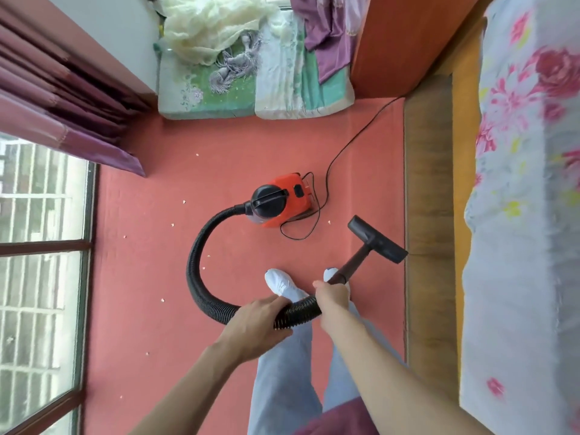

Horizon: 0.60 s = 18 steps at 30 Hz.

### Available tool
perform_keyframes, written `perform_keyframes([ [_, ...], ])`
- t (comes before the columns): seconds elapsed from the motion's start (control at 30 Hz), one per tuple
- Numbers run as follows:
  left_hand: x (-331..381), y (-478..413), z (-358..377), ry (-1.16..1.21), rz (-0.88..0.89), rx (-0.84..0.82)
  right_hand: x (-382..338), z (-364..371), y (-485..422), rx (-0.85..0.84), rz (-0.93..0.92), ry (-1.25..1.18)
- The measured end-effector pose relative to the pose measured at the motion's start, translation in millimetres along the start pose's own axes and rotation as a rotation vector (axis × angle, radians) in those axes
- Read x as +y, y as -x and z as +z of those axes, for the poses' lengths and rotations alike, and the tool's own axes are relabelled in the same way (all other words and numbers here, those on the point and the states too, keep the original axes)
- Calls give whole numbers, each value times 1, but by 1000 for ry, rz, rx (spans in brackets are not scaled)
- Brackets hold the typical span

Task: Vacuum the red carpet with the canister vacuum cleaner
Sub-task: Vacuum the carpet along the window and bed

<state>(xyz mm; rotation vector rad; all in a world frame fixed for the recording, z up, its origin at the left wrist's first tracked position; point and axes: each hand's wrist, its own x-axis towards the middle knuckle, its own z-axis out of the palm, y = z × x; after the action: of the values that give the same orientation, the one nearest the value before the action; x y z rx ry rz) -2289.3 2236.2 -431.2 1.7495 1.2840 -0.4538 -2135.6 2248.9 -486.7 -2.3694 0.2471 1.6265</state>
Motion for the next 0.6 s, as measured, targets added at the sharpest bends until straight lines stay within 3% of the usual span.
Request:
perform_keyframes([
  [0.2, 4, -3, 10, 32, 59, 27, 3, 1, -17, -65, -163, 437],
  [0.3, -11, -4, 10, -8, 112, 5, 9, 4, -23, -81, -202, 487],
  [0.4, -37, -6, 10, 7, 129, 39, 20, 15, -27, -42, -136, 229],
  [0.6, -84, -1, 22, 315, 117, -10, 48, 54, -39, -12, 75, -416],
])
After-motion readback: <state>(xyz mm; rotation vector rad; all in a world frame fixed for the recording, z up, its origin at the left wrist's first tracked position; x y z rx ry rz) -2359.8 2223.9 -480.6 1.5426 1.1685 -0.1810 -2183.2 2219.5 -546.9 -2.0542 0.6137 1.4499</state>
